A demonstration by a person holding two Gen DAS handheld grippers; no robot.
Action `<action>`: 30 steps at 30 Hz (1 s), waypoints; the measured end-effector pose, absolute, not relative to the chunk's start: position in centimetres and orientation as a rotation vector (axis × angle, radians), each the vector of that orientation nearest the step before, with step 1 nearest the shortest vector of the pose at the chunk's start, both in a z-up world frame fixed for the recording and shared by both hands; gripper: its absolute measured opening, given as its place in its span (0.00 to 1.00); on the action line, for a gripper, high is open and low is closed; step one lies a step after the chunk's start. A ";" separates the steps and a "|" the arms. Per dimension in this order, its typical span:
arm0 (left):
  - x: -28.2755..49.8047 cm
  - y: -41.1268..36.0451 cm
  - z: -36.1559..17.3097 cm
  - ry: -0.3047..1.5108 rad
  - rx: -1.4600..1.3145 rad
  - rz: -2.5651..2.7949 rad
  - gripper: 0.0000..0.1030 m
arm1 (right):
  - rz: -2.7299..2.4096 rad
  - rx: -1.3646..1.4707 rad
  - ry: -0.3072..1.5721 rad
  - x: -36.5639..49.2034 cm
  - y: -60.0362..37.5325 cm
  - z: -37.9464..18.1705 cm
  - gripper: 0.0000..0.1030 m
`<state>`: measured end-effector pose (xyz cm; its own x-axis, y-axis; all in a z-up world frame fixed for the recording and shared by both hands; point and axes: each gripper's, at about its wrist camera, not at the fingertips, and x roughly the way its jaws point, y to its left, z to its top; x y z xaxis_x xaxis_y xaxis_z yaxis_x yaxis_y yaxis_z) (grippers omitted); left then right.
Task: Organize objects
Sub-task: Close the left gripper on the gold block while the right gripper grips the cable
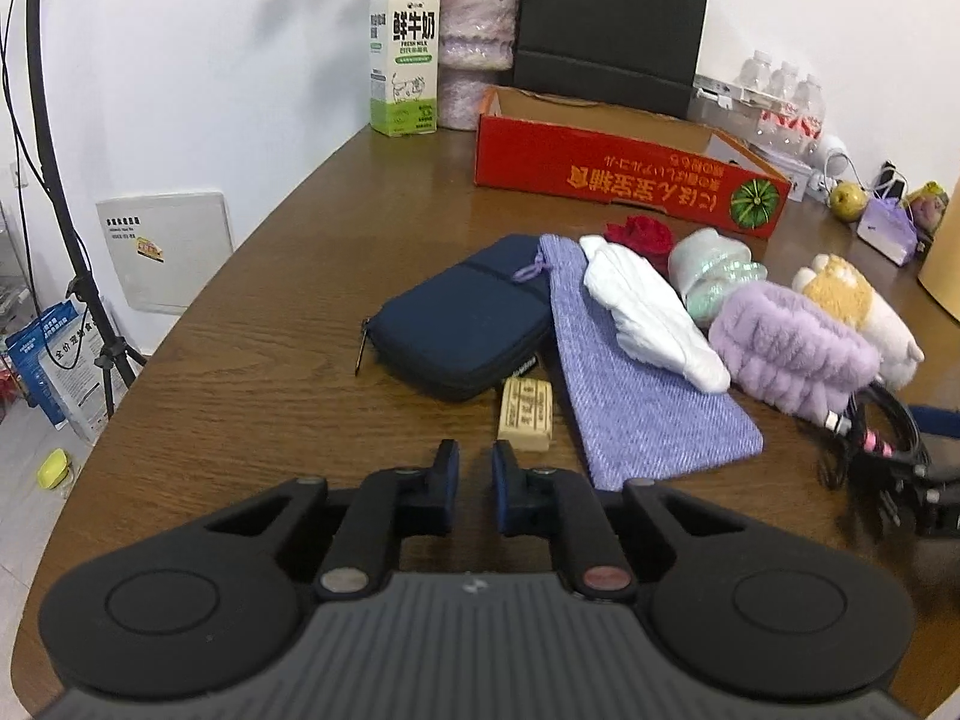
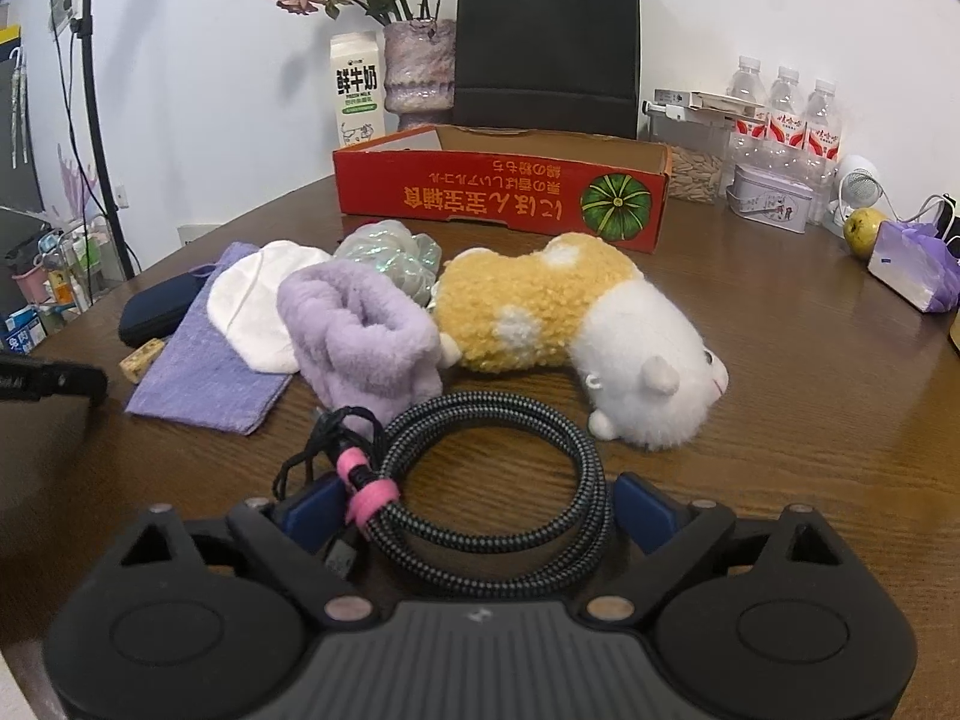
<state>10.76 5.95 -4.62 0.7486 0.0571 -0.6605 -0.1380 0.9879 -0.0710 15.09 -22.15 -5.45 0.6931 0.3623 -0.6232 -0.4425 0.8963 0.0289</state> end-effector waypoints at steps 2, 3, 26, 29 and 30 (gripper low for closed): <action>11.2 5.7 -4.4 0.704 -0.135 0.105 0.31 | 0.445 -0.125 0.663 14.9 -22.2 -5.5 0.92; 11.3 5.5 -4.4 0.695 -0.138 0.111 0.42 | 0.443 -0.123 0.662 14.9 -22.2 -5.5 0.92; 10.1 5.5 -5.1 0.727 -0.088 0.053 0.21 | 0.468 -0.140 0.673 14.9 -21.9 -5.4 0.92; 9.6 5.3 -5.2 0.728 -0.073 0.049 0.21 | 0.460 -0.134 0.677 13.9 -22.0 -5.3 0.92; 9.5 5.3 -5.1 0.727 -0.075 0.047 0.22 | 0.459 -0.136 0.678 13.6 -22.0 -5.3 0.93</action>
